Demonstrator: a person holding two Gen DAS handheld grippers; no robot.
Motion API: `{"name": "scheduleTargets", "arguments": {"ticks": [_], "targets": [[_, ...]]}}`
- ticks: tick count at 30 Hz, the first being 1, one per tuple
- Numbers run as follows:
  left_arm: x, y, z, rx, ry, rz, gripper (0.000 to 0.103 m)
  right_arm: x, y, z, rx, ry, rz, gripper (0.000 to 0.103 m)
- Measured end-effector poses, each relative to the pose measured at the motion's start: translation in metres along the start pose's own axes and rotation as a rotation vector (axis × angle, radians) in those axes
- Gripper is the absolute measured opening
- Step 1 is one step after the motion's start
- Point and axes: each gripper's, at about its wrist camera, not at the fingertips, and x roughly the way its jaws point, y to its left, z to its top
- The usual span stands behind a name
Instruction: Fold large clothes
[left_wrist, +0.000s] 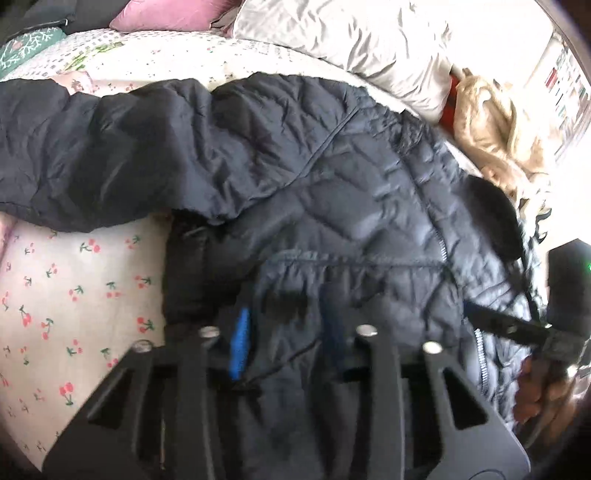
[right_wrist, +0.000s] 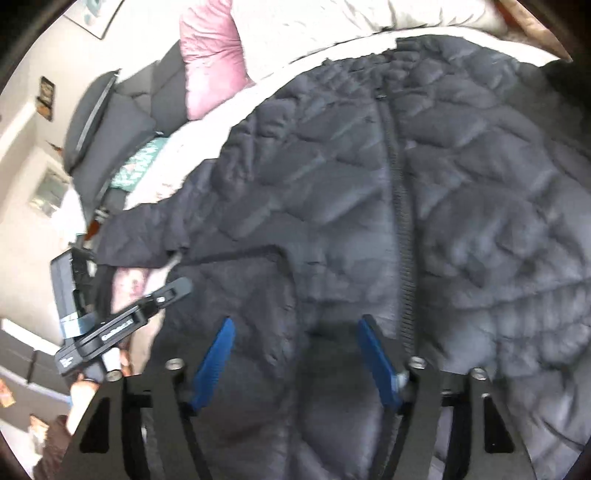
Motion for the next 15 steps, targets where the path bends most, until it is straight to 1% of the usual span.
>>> {"name": "scheduleTargets", "arguments": {"ticks": [1,2,3,4,5,6,8,10,11,13,14,15], "targets": [[-0.003,-0.002,0.001,0.005,-0.006,-0.013,0.018,0.003,0.002,0.001,-0.002,0.003,0.028,0.04],[-0.008,-0.005,0.001,0.011,-0.008,-0.027,0.01,0.007,0.005,0.001,0.002,0.014,0.072,0.031],[-0.015,-0.008,0.0,0.026,-0.007,-0.048,0.009,0.003,0.006,-0.001,0.004,0.021,0.09,0.015],[-0.022,-0.011,-0.001,0.046,-0.01,-0.065,0.008,0.004,0.008,-0.001,0.005,0.025,0.099,0.012],[-0.026,-0.013,-0.003,0.064,-0.01,-0.074,0.005,0.002,0.011,-0.002,-0.002,0.019,0.103,0.011],[-0.036,-0.016,-0.007,0.098,-0.011,-0.088,0.005,-0.003,0.014,-0.003,-0.015,0.014,0.107,0.009],[-0.049,-0.019,-0.015,0.146,-0.008,-0.102,0.005,-0.013,0.02,-0.006,-0.039,0.008,0.118,0.009],[-0.062,-0.02,-0.03,0.205,0.016,-0.101,0.005,-0.024,0.025,-0.009,-0.066,0.012,0.123,0.009],[-0.065,-0.02,-0.038,0.229,0.035,-0.094,0.005,-0.027,0.027,-0.011,-0.08,0.024,0.118,0.011],[-0.067,-0.016,-0.059,0.284,0.109,-0.071,0.005,-0.033,0.028,-0.018,-0.104,0.054,0.095,0.016],[-0.064,-0.011,-0.071,0.303,0.167,-0.062,0.005,-0.035,0.029,-0.023,-0.12,0.074,0.099,0.022],[-0.061,-0.007,-0.08,0.318,0.21,-0.043,0.006,-0.038,0.028,-0.027,-0.13,0.094,0.109,0.036]]}}
